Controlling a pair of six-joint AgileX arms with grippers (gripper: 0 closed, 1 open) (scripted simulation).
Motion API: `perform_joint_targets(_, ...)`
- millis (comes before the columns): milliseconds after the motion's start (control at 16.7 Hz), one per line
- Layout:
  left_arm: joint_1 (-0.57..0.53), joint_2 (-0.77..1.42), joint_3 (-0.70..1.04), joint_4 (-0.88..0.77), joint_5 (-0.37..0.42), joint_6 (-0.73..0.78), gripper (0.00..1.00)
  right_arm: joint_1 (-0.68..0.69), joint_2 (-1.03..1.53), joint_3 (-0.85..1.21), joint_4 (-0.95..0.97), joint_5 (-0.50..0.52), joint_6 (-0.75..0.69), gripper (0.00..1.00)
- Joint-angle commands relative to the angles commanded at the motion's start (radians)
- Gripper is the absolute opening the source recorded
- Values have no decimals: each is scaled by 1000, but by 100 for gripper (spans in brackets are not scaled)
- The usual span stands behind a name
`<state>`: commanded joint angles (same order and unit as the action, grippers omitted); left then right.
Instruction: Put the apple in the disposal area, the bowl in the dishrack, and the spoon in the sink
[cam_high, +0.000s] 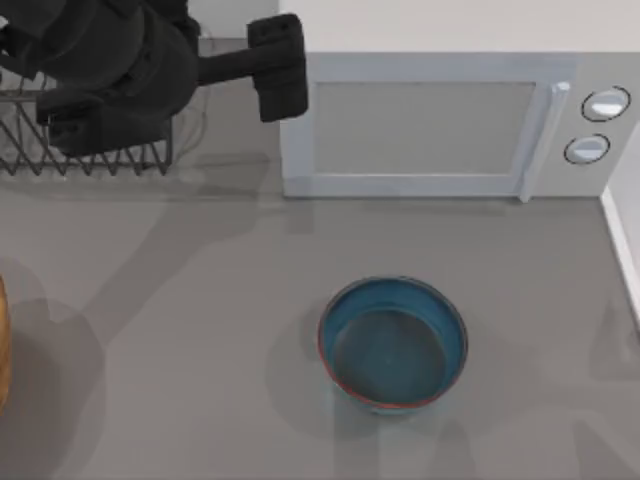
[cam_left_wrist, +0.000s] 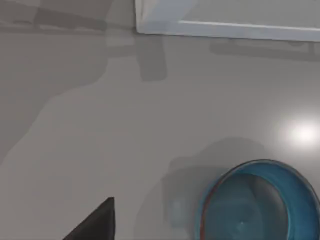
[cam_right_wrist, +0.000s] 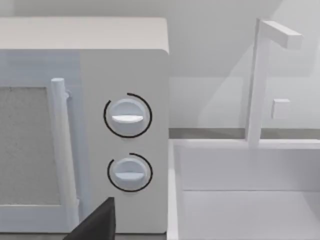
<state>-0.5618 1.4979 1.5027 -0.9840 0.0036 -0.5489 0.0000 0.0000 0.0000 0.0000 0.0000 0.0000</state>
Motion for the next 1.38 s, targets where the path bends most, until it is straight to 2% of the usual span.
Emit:
perform_joint_targets(360, -233, 634, 644, -405, 8, -222, 100, 0, 0, 0, 0, 0, 0, 100)
perform_joint_targets(660, -370, 945, 1023, -613, 8, -352, 100, 0, 0, 0, 0, 0, 0, 100)
perform_joint_targets(900, -421, 1064, 1158, -681, 4, -400, 100, 0, 0, 0, 0, 0, 0, 100)
perform_joint_targets(1380, -419, 1068, 1149, -669, 4, -401, 100, 0, 0, 0, 0, 0, 0, 100)
